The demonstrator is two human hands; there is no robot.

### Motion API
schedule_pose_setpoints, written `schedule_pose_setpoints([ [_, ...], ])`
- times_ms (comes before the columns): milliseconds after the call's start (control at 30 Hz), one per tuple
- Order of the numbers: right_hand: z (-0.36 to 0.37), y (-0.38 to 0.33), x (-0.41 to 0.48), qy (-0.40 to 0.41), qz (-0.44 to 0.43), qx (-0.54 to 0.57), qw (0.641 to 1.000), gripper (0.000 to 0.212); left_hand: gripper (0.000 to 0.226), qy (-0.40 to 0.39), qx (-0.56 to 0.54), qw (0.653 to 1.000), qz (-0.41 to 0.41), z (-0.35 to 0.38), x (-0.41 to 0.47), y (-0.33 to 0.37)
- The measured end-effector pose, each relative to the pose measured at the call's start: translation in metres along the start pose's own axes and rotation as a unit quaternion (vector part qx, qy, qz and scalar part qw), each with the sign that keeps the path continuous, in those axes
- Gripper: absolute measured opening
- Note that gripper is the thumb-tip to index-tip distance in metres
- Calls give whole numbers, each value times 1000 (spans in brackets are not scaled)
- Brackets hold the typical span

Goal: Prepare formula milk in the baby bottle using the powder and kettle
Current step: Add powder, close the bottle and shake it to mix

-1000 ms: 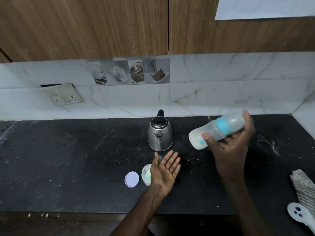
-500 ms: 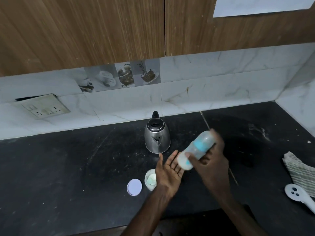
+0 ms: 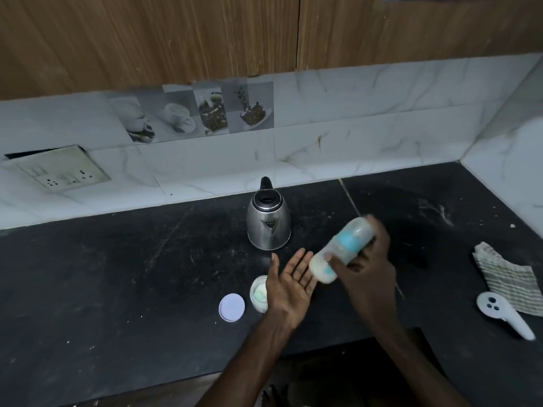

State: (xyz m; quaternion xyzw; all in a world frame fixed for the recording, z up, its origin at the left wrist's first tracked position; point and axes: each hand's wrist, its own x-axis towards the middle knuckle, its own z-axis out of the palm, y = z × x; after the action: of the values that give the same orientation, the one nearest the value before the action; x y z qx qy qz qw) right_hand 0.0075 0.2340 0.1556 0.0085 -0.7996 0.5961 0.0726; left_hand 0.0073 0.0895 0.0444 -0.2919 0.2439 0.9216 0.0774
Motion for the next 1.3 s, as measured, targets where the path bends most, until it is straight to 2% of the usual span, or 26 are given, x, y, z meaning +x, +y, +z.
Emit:
schedule_pose_setpoints([
  [67, -4, 1, 5, 95, -14, 67, 993, 103, 72, -5, 4, 1000, 2, 3, 0, 2],
  [100, -2, -3, 6, 90, -17, 65, 994, 102, 71, -2, 0, 1000, 1, 3, 0, 2],
  [167, 2, -2, 0, -13, -11, -6, 1000, 104, 72, -11, -11, 1000, -1, 2, 0, -1],
  [200, 2, 1, -1, -36, -12, -36, 999, 104, 73, -16, -10, 1000, -3, 2, 1, -2],
  [233, 1, 0, 0, -26, -11, -37, 999, 103, 73, -20, -9, 1000, -5, 3, 1, -2],
  [333, 5, 1, 5, 77, -13, 44, 996, 101, 72, -26, -6, 1000, 6, 6, 1, 1],
  [367, 9, -2, 2, 58, -3, 38, 998, 101, 72, -22, -13, 1000, 5, 7, 2, 2],
  [433, 14, 2, -6, -45, -4, -21, 999, 103, 74, -23, -34, 999, 2, 5, 2, 0],
  [467, 14, 4, -5, -43, -12, -34, 998, 104, 74, -23, -32, 999, 4, 5, 4, 0],
  [567, 7, 2, 5, 84, -14, 71, 994, 102, 73, -18, -7, 1000, 17, 4, 4, 3],
  [600, 8, 4, 7, 93, -21, 74, 993, 101, 73, -14, -8, 1000, 16, 4, 5, 3],
  [633, 11, 2, 4, 56, -13, 51, 997, 102, 73, -9, -20, 1000, 13, 3, 5, 2],
  [700, 15, 13, -4, -86, -8, -38, 996, 105, 74, -10, -39, 999, 6, 2, 6, -1],
  [733, 14, 17, -5, -98, -7, -52, 994, 106, 74, -11, -41, 999, 7, 3, 7, -4],
  [767, 11, 17, -3, -81, -3, -38, 996, 106, 74, -9, -37, 999, 13, 4, 8, -5],
  [833, 9, 20, 3, 13, 6, 41, 999, 103, 73, -8, -30, 999, 21, 6, 9, -6],
  [867, 10, 22, 4, 24, 8, 49, 998, 102, 73, -4, -32, 999, 23, 5, 9, -8],
  [967, 9, 24, -3, -102, 12, -25, 994, 103, 74, 7, -58, 998, 12, 4, 12, -17],
  [1000, 6, 22, -1, -101, 8, -33, 994, 104, 75, 12, -62, 998, 14, 5, 12, -19],
  [1100, 2, 23, 8, 24, 16, 57, 998, 100, 72, 9, -53, 998, 34, 8, 12, -22],
  [1133, 4, 19, 7, 28, 13, 58, 998, 100, 71, 9, -60, 998, 31, 10, 12, -23],
  [1200, 6, 18, -1, -80, 12, 5, 997, 102, 71, 10, -73, 997, 11, 13, 10, -25],
  [1233, 4, 19, 0, -106, 10, -16, 994, 103, 71, 12, -70, 997, 10, 16, 10, -26],
  [1267, 0, 17, 4, -92, 12, -5, 996, 102, 72, 15, -67, 998, 16, 17, 12, -26],
  [1300, -3, 14, 9, -46, 19, 28, 998, 102, 72, 21, -63, 997, 28, 17, 15, -25],
])
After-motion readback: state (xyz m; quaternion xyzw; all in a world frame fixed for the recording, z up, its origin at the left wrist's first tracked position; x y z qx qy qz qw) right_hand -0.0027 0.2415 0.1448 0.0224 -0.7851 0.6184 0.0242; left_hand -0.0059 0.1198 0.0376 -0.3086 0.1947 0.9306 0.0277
